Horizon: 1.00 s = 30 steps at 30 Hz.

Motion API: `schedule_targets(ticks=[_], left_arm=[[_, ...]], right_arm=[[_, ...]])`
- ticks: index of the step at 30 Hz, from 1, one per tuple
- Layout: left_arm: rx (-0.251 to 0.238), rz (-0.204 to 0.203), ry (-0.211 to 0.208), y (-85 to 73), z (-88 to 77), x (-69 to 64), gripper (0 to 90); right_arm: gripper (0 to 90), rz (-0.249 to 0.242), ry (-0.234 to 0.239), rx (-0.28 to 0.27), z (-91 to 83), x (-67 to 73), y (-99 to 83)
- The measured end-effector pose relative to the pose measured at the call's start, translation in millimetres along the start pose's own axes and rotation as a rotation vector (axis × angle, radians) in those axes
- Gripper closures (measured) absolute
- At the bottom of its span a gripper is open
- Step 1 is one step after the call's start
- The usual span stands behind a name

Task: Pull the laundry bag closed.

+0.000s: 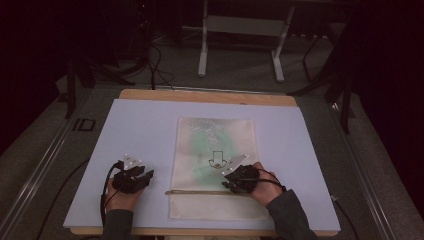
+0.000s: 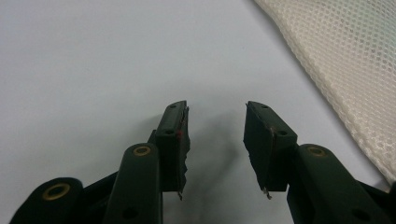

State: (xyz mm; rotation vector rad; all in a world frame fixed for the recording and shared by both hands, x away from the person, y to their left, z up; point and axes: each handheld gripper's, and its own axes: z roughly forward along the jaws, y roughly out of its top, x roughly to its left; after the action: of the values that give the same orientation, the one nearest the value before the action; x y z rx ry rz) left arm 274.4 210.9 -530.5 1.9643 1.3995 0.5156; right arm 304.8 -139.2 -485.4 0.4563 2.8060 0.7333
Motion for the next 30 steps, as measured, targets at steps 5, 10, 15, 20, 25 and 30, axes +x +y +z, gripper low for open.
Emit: schedule_targets(ticks=[5,10,15,20,25,30], left_arm=[[0.002,0.005,0.001,0.0,-0.4,-0.3,59.2],[0.002,0.002,0.0,-0.1,-0.4,0.6,59.2],[0.003,0.009,0.004,-0.1,-0.5,-0.1,59.2],[0.005,0.011,0.003,0.0,-0.1,-0.3,59.1],[0.007,0.015,0.002,-0.1,0.1,-0.7,59.0],[0.008,0.013,0.007,-0.1,0.0,-0.4,59.3]], right_arm=[[72.7,-0.02,0.016,-0.003,7.0,3.7,9.1],[73.5,-0.038,0.032,-0.003,16.2,8.4,21.4],[75.2,-0.054,0.049,0.004,22.3,12.4,30.1],[75.1,-0.067,0.059,-0.003,26.5,15.3,37.8],[75.6,-0.082,0.073,-0.004,31.8,18.8,45.5],[76.3,-0.093,0.091,0.001,37.3,22.7,53.7]])
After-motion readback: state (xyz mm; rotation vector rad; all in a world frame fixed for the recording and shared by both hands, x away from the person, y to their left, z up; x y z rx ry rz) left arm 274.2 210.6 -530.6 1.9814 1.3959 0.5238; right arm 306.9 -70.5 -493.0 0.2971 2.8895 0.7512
